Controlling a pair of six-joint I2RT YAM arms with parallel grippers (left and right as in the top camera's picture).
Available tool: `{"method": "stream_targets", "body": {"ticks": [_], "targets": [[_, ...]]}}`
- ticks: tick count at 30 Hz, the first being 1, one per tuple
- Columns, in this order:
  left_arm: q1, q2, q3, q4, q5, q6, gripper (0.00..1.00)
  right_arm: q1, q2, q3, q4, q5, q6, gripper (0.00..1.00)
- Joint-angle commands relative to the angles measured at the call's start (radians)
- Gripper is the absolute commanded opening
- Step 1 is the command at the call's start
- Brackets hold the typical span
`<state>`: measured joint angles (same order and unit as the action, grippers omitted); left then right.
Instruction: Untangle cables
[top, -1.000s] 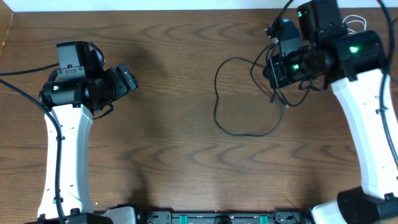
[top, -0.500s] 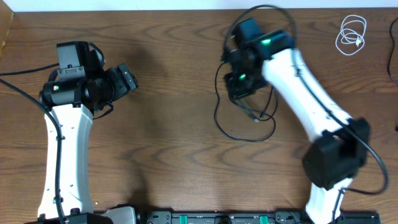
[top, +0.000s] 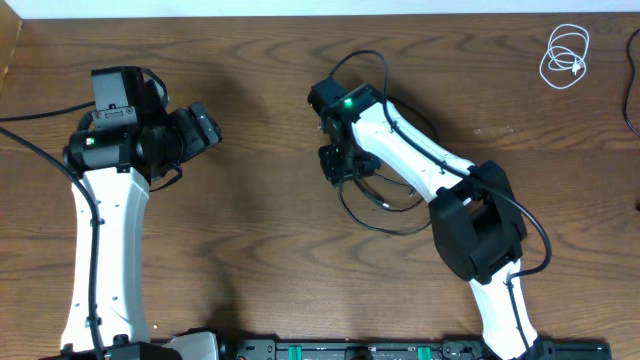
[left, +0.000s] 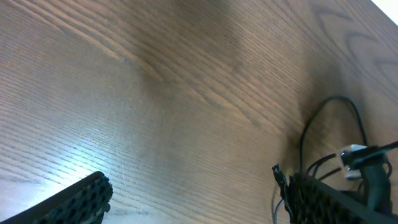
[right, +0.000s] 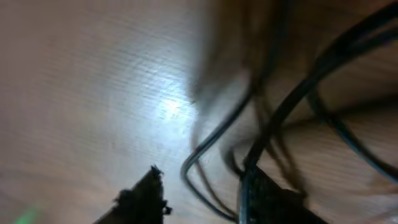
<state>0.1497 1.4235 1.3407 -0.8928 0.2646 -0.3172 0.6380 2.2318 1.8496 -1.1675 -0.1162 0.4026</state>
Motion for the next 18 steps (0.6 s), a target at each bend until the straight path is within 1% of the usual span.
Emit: {"method": "stream_targets", "body": {"ticks": [1, 3, 6, 10, 18], "targets": [[0.002, 0.008, -0.002, -0.003, 0.004, -0.002, 0.91, 0.002, 0.013, -0.002, 0.0, 0.095, 0.126, 0.51], [0.002, 0.008, -0.002, -0.003, 0.004, -0.002, 0.91, 0.002, 0.013, -0.002, 0.005, 0.123, 0.133, 0.6], [0.002, 0.008, -0.002, -0.002, 0.004, -0.002, 0.91, 0.003, 0.019, -0.006, 0.03, 0.128, 0.142, 0.64], [0.002, 0.008, -0.002, -0.003, 0.004, -0.002, 0.91, 0.006, 0.05, -0.007, 0.058, 0.116, 0.166, 0.65], [0.002, 0.008, -0.002, -0.003, 0.004, -0.002, 0.91, 0.007, 0.12, -0.007, 0.087, 0.084, 0.174, 0.6]]}}
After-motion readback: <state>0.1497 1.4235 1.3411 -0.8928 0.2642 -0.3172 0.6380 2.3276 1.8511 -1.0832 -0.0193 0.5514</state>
